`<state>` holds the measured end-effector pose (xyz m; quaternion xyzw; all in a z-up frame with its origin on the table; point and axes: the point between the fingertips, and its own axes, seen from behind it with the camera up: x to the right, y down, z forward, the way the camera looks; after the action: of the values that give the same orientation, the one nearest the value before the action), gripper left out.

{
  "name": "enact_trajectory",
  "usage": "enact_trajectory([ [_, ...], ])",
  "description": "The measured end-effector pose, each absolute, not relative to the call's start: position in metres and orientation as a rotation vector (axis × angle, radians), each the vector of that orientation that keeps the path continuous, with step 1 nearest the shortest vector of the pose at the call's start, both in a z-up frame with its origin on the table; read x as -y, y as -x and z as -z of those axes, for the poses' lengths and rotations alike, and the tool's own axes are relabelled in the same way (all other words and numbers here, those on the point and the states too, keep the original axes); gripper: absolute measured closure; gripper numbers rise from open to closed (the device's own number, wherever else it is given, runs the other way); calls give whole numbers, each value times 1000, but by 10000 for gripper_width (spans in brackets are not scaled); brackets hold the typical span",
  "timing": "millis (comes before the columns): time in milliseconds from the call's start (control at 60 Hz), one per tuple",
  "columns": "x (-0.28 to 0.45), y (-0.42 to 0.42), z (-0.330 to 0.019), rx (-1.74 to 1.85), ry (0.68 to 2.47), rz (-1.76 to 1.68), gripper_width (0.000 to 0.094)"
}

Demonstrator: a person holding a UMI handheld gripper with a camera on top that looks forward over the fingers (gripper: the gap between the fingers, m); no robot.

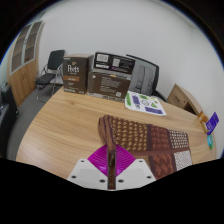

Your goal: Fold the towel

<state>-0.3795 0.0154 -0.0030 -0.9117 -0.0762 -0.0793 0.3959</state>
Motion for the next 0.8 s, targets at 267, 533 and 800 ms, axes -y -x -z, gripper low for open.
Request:
enact_trajectory([
  [267, -7, 452, -115, 52, 2196, -209, 875],
  [533, -17, 361, -134, -48, 2147, -200, 874],
  [800, -6, 266, -43, 9, 2285, -116, 497],
])
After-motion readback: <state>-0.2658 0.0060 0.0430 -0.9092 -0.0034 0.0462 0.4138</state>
